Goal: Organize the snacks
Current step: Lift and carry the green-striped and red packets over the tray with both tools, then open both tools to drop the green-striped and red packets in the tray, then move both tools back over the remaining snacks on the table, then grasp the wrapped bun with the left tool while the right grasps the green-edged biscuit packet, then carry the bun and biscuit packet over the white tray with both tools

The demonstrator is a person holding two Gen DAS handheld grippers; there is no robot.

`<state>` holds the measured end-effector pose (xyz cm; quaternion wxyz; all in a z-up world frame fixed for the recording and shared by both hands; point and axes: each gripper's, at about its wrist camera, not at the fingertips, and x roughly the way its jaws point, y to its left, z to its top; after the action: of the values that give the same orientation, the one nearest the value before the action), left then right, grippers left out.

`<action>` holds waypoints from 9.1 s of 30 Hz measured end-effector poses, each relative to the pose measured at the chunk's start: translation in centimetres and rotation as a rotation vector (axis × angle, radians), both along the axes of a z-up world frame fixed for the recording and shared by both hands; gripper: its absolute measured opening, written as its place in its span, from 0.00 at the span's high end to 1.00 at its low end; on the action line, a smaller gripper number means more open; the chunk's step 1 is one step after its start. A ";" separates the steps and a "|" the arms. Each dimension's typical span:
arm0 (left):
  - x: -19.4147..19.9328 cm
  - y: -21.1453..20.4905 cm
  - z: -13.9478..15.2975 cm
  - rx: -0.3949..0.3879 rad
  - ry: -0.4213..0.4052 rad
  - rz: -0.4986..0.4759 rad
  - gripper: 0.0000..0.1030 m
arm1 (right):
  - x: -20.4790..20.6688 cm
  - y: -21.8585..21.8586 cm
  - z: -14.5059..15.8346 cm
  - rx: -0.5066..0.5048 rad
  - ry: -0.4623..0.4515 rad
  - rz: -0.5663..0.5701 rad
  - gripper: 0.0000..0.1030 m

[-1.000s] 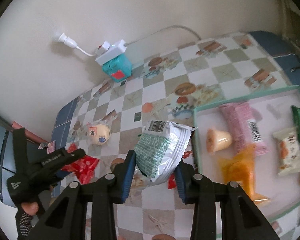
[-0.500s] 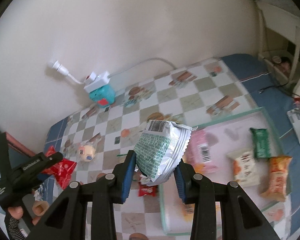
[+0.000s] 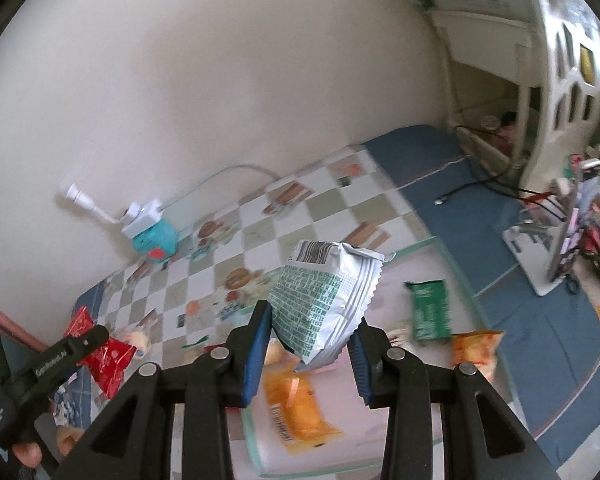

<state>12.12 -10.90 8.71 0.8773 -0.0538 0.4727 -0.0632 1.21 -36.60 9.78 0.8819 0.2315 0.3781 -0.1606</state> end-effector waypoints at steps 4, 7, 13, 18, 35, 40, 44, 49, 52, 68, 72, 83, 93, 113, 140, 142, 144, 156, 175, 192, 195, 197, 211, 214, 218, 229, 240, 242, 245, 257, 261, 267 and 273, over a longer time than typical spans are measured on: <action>-0.6 -3.5 -0.2 0.016 0.009 -0.080 0.41 | -0.7 -2.3 -1.0 -0.016 0.036 -0.054 0.62; -1.0 -6.4 -0.9 0.029 0.025 -0.146 0.41 | -1.2 -3.9 -2.0 -0.005 0.060 -0.074 0.62; -1.9 -11.1 -2.7 0.052 0.071 -0.252 0.41 | -1.9 -6.4 -3.4 0.011 0.074 -0.110 0.62; -2.5 -13.7 -4.1 0.103 0.090 -0.301 0.41 | -0.9 -7.0 -6.0 0.048 0.124 -0.097 0.62; -3.7 -17.3 -7.8 0.222 0.143 -0.385 0.41 | 0.3 -6.9 -9.1 0.106 0.190 -0.057 0.61; -3.8 -17.4 -7.8 0.223 0.150 -0.388 0.39 | 0.3 -6.7 -8.7 0.096 0.181 -0.044 0.61; -3.8 -17.2 -7.5 0.225 0.145 -0.381 0.30 | 0.3 -6.6 -8.4 0.083 0.185 -0.049 0.56; -3.5 -16.5 -6.9 0.220 0.137 -0.357 0.30 | 0.3 -6.7 -8.3 0.073 0.190 -0.052 0.45; -3.1 -15.8 -6.6 0.214 0.136 -0.322 0.28 | 0.3 -6.6 -8.1 0.060 0.192 -0.051 0.39; -0.1 -8.5 -6.1 0.175 0.143 -0.025 0.10 | 0.6 -5.4 -7.4 -0.040 0.203 -0.038 0.06; 0.3 -6.6 -6.3 0.168 0.153 0.034 0.10 | 0.8 -4.6 -7.0 -0.051 0.185 -0.012 0.00; 0.7 -2.6 -6.7 0.153 0.184 0.167 0.09 | 1.9 -1.5 -6.1 -0.091 0.181 0.057 0.00; 1.1 2.0 -7.0 0.165 0.203 0.266 0.09 | 4.1 4.7 -5.3 -0.149 0.179 0.203 0.00; 3.1 12.3 -7.1 0.082 0.227 0.425 0.09 | 6.9 11.6 -6.9 -0.189 0.208 0.291 0.00; 11.4 17.8 -8.6 0.040 0.188 0.116 0.09 | 13.2 18.2 -10.0 -0.122 0.171 0.333 0.13; 12.1 17.6 -8.7 0.062 0.188 0.072 0.09 | 13.8 18.9 -10.8 -0.113 0.188 0.351 0.15; 12.8 17.3 -9.1 0.081 0.194 0.023 0.09 | 14.4 19.7 -11.7 -0.097 0.202 0.374 0.20; 15.4 14.8 -12.1 0.133 0.229 -0.101 0.09 | 16.2 21.8 -15.6 -0.098 0.294 0.426 0.34; 16.3 12.3 -15.0 0.223 0.251 -0.162 0.10 | 16.9 23.8 -17.5 -0.139 0.326 0.464 0.49; 13.9 12.3 -14.1 0.203 0.266 -0.072 0.41 | 15.1 24.4 -15.7 -0.106 0.328 0.487 0.49; 13.0 12.9 -13.9 0.179 0.286 -0.025 0.41 | 14.3 24.1 -14.8 -0.094 0.322 0.479 0.49; 12.0 13.4 -13.9 0.150 0.300 0.013 0.42 | 13.8 23.9 -14.1 -0.086 0.314 0.478 0.49; 3.6 13.8 -13.4 0.044 0.336 0.207 0.42 | 9.0 21.5 -9.6 -0.024 0.236 0.440 0.49; 2.4 13.2 -12.6 0.062 0.314 0.225 0.42 | 8.5 20.5 -8.7 -0.013 0.213 0.432 0.49; 1.5 12.7 -11.3 0.078 0.280 0.239 0.42 | 7.9 18.8 -7.5 -0.004 0.178 0.411 0.49; -0.1 9.8 -7.8 0.099 0.193 0.218 0.42 | 6.7 13.0 -5.2 0.020 0.116 0.318 0.49; -1.1 3.4 -5.2 0.105 0.118 0.089 0.42 | 5.1 5.6 -5.5 0.017 0.113 0.174 0.49; -1.2 1.6 -4.9 0.108 0.105 0.047 0.42 | 4.9 4.2 -5.7 0.006 0.116 0.148 0.49; -1.3 -0.9 -4.9 0.123 0.096 -0.004 0.42 | 4.5 2.6 -5.8 -0.009 0.121 0.119 0.49; -0.9 -10.1 -5.2 0.166 0.070 -0.177 0.42 | 4.0 -2.1 -7.6 -0.037 0.177 0.042 0.49; -0.5 -12.2 -5.5 0.166 0.062 -0.209 0.41 | 4.3 -2.5 -8.0 -0.041 0.181 0.044 0.48; 0.3 -14.1 -6.4 0.169 0.059 -0.239 0.41 | 4.8 -2.9 -8.5 -0.057 0.192 0.039 0.48; 1.1 -14.7 -6.9 0.167 0.050 -0.247 0.41 | 5.3 -3.3 -8.9 -0.078 0.200 0.028 0.48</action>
<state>13.21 -25.60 1.83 0.8523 0.0763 0.5010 -0.1298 6.46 -39.93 0.91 0.8501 0.1748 0.4609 -0.1852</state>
